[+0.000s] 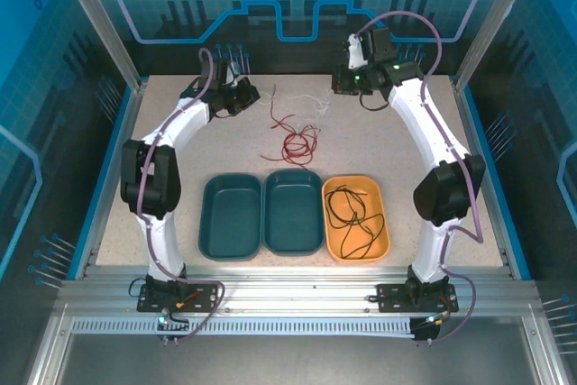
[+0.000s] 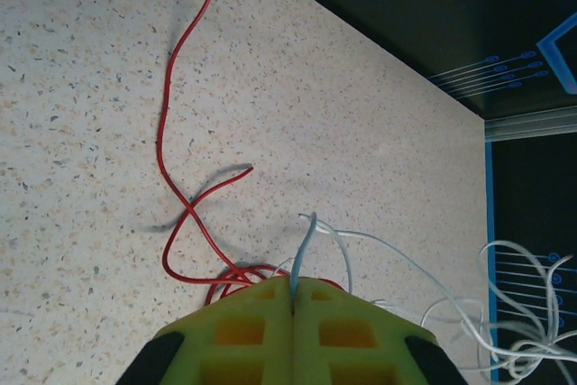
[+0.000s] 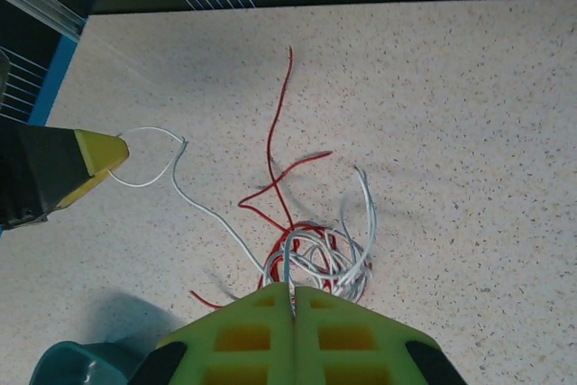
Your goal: Untangle the cables
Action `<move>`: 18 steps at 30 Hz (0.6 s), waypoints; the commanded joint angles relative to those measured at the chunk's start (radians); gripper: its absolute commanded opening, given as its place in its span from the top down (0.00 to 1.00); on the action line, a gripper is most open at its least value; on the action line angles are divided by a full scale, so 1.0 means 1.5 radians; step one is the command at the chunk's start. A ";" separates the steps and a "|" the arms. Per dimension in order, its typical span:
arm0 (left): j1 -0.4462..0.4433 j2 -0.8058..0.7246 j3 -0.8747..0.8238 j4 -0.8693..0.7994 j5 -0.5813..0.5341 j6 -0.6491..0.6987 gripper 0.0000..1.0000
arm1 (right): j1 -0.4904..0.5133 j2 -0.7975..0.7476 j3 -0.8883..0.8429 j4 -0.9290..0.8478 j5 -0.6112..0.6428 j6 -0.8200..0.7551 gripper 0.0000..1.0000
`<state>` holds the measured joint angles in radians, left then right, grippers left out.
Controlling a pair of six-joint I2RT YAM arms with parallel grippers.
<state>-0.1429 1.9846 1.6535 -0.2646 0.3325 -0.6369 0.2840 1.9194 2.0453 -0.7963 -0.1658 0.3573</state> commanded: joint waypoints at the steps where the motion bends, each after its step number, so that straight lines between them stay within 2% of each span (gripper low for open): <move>1: 0.010 -0.049 -0.030 0.013 -0.019 0.008 1.00 | -0.004 -0.045 -0.018 0.013 0.003 -0.010 0.91; 9: 0.017 -0.105 -0.050 0.015 -0.013 0.023 1.00 | -0.003 -0.063 -0.141 0.034 0.024 0.001 0.87; 11: 0.015 -0.116 -0.042 0.008 0.000 0.029 1.00 | -0.003 -0.068 -0.192 0.054 0.034 0.007 0.79; 18: -0.029 -0.116 0.043 -0.067 0.057 0.079 1.00 | 0.002 -0.085 -0.315 0.119 0.024 0.028 0.61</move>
<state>-0.1509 1.8359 1.6474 -0.3035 0.3485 -0.5755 0.2848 1.8252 1.6081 -0.6945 -0.1238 0.3828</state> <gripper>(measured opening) 0.053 0.376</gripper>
